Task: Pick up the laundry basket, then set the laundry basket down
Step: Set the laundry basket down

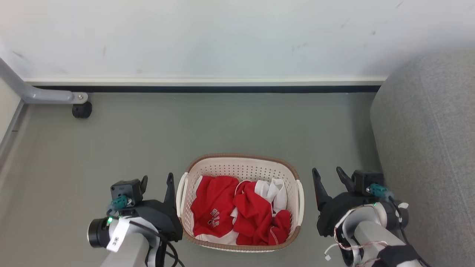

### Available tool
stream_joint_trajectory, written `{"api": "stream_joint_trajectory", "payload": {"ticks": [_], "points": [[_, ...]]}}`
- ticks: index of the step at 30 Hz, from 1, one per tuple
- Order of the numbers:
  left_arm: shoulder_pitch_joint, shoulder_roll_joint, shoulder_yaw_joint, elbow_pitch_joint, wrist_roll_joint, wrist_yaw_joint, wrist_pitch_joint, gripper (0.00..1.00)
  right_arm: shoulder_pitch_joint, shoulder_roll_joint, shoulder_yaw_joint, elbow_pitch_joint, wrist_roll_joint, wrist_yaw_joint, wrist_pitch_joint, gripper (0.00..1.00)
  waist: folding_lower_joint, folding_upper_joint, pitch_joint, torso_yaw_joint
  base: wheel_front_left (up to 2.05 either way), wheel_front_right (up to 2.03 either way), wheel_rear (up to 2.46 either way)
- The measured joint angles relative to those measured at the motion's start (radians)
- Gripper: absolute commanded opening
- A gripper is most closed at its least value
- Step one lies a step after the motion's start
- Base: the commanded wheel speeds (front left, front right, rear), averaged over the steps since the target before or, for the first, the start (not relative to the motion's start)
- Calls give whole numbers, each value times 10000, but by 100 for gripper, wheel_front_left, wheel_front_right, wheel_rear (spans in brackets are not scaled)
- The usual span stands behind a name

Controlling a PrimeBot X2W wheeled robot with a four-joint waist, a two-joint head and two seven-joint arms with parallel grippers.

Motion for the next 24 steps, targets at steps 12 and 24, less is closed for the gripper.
{"api": "stream_joint_trajectory", "payload": {"ticks": [12,24], "points": [[1001,13,625,-1231,412,178,0,100,1194,-288,-610,-1168,-602,-96,0,100,1,0,-646,-4,0,0,0],[2395,155,1235,-2495,752,265,0,100,2319,-301,-1045,-2251,-1250,-148,0,100,1,1,-1490,27,0,0,0]]}}
